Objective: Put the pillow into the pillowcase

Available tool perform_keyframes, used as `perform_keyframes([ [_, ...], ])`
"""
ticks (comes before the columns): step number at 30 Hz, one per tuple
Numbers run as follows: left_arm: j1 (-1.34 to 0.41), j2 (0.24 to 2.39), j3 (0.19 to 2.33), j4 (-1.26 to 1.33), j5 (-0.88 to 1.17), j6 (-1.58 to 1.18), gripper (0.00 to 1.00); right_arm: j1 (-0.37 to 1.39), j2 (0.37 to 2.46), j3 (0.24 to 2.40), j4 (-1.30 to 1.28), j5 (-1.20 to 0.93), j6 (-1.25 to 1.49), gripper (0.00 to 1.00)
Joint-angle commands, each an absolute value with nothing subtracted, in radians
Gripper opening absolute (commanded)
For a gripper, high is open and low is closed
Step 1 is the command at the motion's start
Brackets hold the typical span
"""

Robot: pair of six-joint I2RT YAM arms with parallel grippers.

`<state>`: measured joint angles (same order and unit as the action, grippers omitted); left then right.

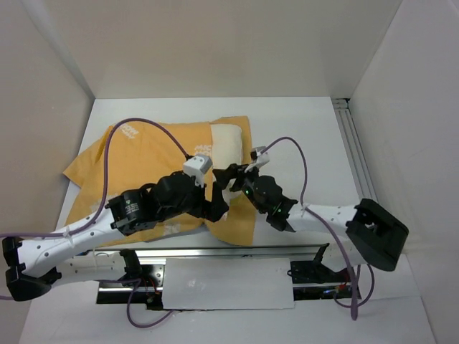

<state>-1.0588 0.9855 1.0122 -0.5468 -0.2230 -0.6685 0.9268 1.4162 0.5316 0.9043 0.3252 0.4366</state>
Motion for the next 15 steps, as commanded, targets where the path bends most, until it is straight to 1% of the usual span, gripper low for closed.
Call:
perform_keyframes([
  [1,-1.028,1.024,1.121,-0.586,-0.391,-0.758,1.0,0.922,1.315,0.653,0.416,0.562,0.553,0.83],
  [2,-1.005,1.047,1.168,-0.63,-0.456,-0.787,1.0,0.908,1.304,0.684,0.335,0.653,0.599,0.85],
  [3,-0.977,1.102,1.192,-0.64,-0.471,-0.787,1.0,0.899,1.304,0.736,0.272,0.684,0.61,0.9],
  [4,-0.918,1.133,1.234,-0.64,-0.471,-0.761,1.0,0.881,1.304,0.755,0.197,0.715,0.611,0.9],
  [6,-0.849,1.208,1.284,-0.64,-0.44,-0.72,1.0,0.855,1.313,0.781,0.183,0.715,0.598,0.92],
  [7,-0.781,1.251,1.313,-0.64,-0.424,-0.703,1.0,0.836,1.313,0.781,0.167,0.695,0.598,0.93],
  [8,-0.752,1.341,1.343,-0.64,-0.41,-0.687,1.0,0.818,1.325,0.796,0.158,0.678,0.598,0.94],
  [10,-0.675,1.435,1.434,-0.663,-0.41,-0.663,1.0,0.744,1.336,0.807,0.158,0.595,0.598,0.95],
  [11,-0.651,1.527,1.465,-0.663,-0.419,-0.663,1.0,0.717,1.351,0.807,0.182,0.56,0.598,0.95],
  [12,-0.626,1.575,1.526,-0.663,-0.419,-0.649,1.0,0.691,1.361,0.807,0.193,0.489,0.598,0.95],
  [15,-0.554,1.711,1.655,-0.676,-0.356,-0.603,1.0,0.588,1.411,0.83,0.241,0.367,0.589,0.95],
])
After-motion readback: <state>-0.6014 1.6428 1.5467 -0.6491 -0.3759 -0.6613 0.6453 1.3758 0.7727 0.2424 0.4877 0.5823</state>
